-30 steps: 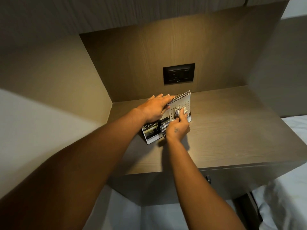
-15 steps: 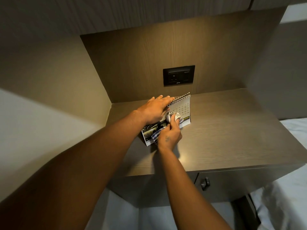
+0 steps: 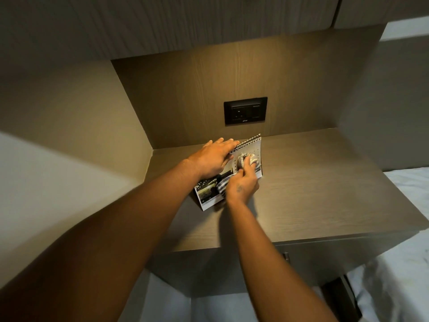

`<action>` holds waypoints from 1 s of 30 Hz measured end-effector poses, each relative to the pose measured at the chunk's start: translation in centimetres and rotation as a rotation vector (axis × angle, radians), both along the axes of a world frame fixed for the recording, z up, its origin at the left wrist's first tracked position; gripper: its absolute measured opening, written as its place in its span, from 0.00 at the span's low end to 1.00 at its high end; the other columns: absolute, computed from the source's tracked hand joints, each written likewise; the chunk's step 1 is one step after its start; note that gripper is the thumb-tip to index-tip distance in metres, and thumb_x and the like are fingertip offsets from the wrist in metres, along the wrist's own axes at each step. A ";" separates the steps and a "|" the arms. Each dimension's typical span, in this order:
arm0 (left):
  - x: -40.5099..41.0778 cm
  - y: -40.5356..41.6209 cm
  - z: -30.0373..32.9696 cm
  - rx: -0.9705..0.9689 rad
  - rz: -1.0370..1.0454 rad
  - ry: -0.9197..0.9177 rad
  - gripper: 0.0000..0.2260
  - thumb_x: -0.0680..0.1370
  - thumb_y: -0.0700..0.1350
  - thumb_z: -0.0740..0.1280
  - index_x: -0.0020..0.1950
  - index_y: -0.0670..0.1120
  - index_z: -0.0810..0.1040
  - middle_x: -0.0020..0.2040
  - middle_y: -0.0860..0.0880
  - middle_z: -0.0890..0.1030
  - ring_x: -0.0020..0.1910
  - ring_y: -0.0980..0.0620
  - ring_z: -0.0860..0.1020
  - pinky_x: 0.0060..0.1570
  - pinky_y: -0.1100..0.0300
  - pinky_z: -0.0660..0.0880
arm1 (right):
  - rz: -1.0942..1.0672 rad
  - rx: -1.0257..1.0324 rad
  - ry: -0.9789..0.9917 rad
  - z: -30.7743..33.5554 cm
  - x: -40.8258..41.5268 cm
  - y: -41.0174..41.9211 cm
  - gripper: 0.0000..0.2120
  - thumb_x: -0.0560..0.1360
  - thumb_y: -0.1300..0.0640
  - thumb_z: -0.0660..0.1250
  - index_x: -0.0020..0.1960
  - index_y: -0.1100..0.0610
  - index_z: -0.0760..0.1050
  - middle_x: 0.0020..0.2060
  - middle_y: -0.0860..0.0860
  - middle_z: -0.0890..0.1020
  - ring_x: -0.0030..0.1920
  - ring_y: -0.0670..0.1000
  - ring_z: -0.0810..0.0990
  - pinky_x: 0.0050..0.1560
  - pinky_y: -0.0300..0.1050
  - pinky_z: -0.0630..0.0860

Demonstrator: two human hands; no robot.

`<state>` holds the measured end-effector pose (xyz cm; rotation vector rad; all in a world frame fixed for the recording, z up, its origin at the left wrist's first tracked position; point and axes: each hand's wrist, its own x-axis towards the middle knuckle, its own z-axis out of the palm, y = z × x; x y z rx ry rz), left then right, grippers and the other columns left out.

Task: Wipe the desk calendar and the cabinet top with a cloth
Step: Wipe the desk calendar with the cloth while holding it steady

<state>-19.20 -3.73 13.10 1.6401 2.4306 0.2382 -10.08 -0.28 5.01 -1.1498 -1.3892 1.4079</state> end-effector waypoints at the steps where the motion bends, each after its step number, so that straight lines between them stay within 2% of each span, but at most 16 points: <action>1: 0.0 -0.1 0.0 0.003 0.001 -0.003 0.24 0.86 0.47 0.57 0.82 0.52 0.55 0.82 0.47 0.57 0.81 0.44 0.52 0.79 0.44 0.48 | 0.016 0.016 0.006 -0.4 0.0 -1.1 0.21 0.82 0.66 0.59 0.73 0.57 0.71 0.73 0.59 0.74 0.73 0.58 0.73 0.73 0.45 0.68; 7: 0.1 -0.2 0.0 0.014 0.008 0.005 0.24 0.86 0.47 0.56 0.82 0.51 0.55 0.82 0.46 0.57 0.81 0.44 0.52 0.79 0.43 0.49 | -0.020 -0.029 0.022 -0.1 -0.2 0.9 0.21 0.81 0.68 0.58 0.73 0.58 0.71 0.74 0.60 0.73 0.75 0.59 0.70 0.68 0.30 0.61; 8: 0.1 -0.1 0.0 0.014 0.012 0.003 0.24 0.86 0.47 0.56 0.82 0.51 0.55 0.82 0.47 0.57 0.81 0.44 0.52 0.79 0.44 0.49 | -0.036 -0.054 0.030 0.3 -0.2 1.9 0.21 0.81 0.69 0.58 0.73 0.58 0.71 0.74 0.60 0.73 0.75 0.59 0.69 0.71 0.34 0.61; 9: 0.1 -0.1 0.0 0.015 0.017 0.002 0.24 0.86 0.47 0.56 0.82 0.52 0.55 0.82 0.47 0.57 0.81 0.44 0.52 0.78 0.44 0.48 | -0.050 -0.075 0.038 0.6 -0.3 2.9 0.22 0.82 0.68 0.58 0.74 0.57 0.70 0.74 0.60 0.73 0.75 0.60 0.69 0.74 0.43 0.65; 10: 0.1 -0.1 0.0 0.015 0.021 0.002 0.24 0.86 0.47 0.56 0.82 0.52 0.55 0.82 0.47 0.58 0.81 0.44 0.52 0.78 0.44 0.48 | -0.057 -0.088 0.039 0.9 -0.4 3.6 0.22 0.82 0.68 0.58 0.74 0.57 0.70 0.74 0.60 0.72 0.76 0.60 0.69 0.74 0.51 0.69; 11: 0.1 0.0 -0.1 0.016 0.024 0.001 0.24 0.86 0.47 0.56 0.82 0.52 0.55 0.82 0.47 0.58 0.81 0.44 0.52 0.79 0.44 0.48 | -0.058 -0.091 0.034 1.1 -0.5 3.9 0.22 0.82 0.68 0.58 0.74 0.56 0.69 0.74 0.60 0.72 0.75 0.60 0.69 0.72 0.56 0.72; 14: 0.0 0.0 -0.4 0.021 0.020 -0.001 0.24 0.86 0.47 0.56 0.82 0.52 0.55 0.82 0.47 0.58 0.81 0.45 0.52 0.78 0.44 0.49 | -0.010 -0.025 0.021 1.3 0.0 2.7 0.21 0.82 0.67 0.58 0.74 0.56 0.71 0.71 0.60 0.76 0.71 0.59 0.75 0.68 0.55 0.76; 17: -0.3 0.1 -0.7 0.024 0.016 0.003 0.24 0.86 0.48 0.56 0.82 0.53 0.55 0.82 0.48 0.58 0.81 0.45 0.52 0.78 0.45 0.49 | 0.090 0.073 -0.044 1.0 1.4 0.9 0.21 0.81 0.68 0.59 0.72 0.57 0.73 0.71 0.60 0.76 0.71 0.59 0.75 0.71 0.52 0.73; 20: -0.5 0.1 -0.9 0.027 0.027 0.001 0.24 0.85 0.48 0.57 0.81 0.54 0.55 0.82 0.48 0.58 0.81 0.46 0.52 0.78 0.45 0.48 | 0.179 0.218 -0.225 0.6 3.8 1.8 0.25 0.80 0.71 0.57 0.74 0.56 0.70 0.75 0.60 0.70 0.70 0.60 0.74 0.68 0.55 0.76; 23: -0.5 0.1 -1.0 0.025 0.039 0.000 0.24 0.85 0.49 0.57 0.81 0.55 0.55 0.82 0.48 0.58 0.81 0.45 0.53 0.78 0.44 0.48 | 0.254 0.308 -0.517 0.2 6.4 5.0 0.28 0.79 0.71 0.59 0.76 0.54 0.66 0.79 0.61 0.62 0.74 0.62 0.68 0.68 0.57 0.75; 25: -0.5 0.2 -1.1 0.025 0.037 0.006 0.25 0.85 0.49 0.58 0.81 0.55 0.55 0.82 0.48 0.58 0.81 0.45 0.53 0.77 0.44 0.49 | 0.305 0.392 -0.762 -0.4 7.6 6.9 0.24 0.80 0.65 0.62 0.74 0.55 0.68 0.75 0.62 0.66 0.73 0.62 0.68 0.67 0.60 0.75; 27: -0.6 0.3 -1.2 0.023 0.038 0.005 0.25 0.85 0.49 0.58 0.81 0.55 0.55 0.82 0.48 0.58 0.81 0.45 0.53 0.77 0.43 0.49 | 0.356 0.427 -0.890 -1.5 8.2 7.7 0.22 0.80 0.62 0.62 0.74 0.55 0.67 0.76 0.61 0.66 0.76 0.64 0.64 0.72 0.63 0.70; 30: -0.8 0.2 -1.3 0.024 0.038 0.011 0.25 0.85 0.49 0.58 0.81 0.55 0.55 0.82 0.48 0.58 0.81 0.45 0.53 0.77 0.44 0.49 | 0.445 0.464 -0.959 -4.0 8.7 7.5 0.27 0.81 0.64 0.58 0.79 0.53 0.60 0.81 0.60 0.58 0.81 0.65 0.52 0.79 0.64 0.54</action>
